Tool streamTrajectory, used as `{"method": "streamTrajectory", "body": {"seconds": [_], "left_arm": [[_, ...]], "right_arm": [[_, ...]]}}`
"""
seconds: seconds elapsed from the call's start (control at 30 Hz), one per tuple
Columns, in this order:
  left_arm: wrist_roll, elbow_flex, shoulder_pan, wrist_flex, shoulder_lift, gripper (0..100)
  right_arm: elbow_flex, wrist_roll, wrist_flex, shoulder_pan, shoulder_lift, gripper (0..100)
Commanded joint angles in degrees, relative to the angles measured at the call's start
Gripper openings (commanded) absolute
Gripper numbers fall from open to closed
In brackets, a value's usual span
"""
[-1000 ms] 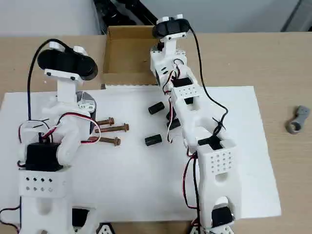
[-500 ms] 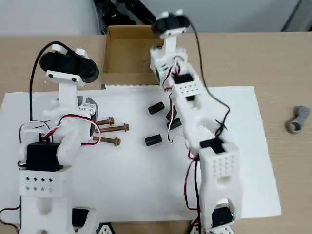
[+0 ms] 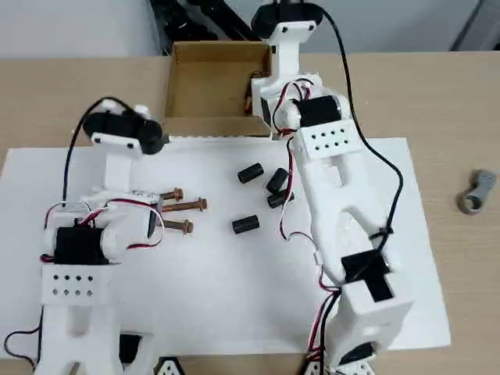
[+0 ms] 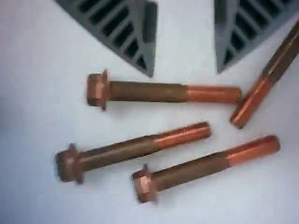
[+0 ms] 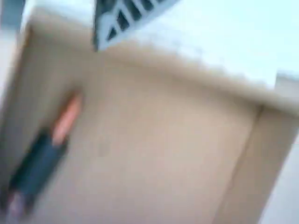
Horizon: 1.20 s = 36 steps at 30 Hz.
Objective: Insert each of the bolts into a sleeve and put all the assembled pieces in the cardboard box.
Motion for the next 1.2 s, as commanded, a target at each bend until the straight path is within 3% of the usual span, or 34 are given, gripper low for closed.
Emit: {"method": "streamTrajectory", "body": {"seconds": [0.0, 0.27, 0.43, 0.57, 0.83, 1.17], "left_arm": [[-2.2, 1.45, -1.67, -3.87, 0.0, 9], [-11.69, 1.89, 0.7, -9.58, 1.23, 12], [-16.26, 1.36, 1.41, -15.12, 11.52, 11], [-20.13, -5.23, 1.93, -16.18, 22.24, 11], [-27.87, -23.52, 1.41, -6.33, 40.88, 11], [-36.84, -31.16, 1.41, 2.64, 51.16, 11]], "right_arm": [[-2.99, -0.35, 7.87, -0.04, -5.58, 16.4], [-2.9, 3.08, 27.12, -0.04, -10.68, 16.5], [-2.55, 6.33, 38.46, -0.13, -14.2, 16.4], [3.52, 10.81, 38.02, 3.03, -19.03, 16.4], [21.98, 17.67, 37.93, 5.58, -33.54, 16.5], [45.27, 18.46, 31.16, 5.58, -51.47, 16.5]]}}
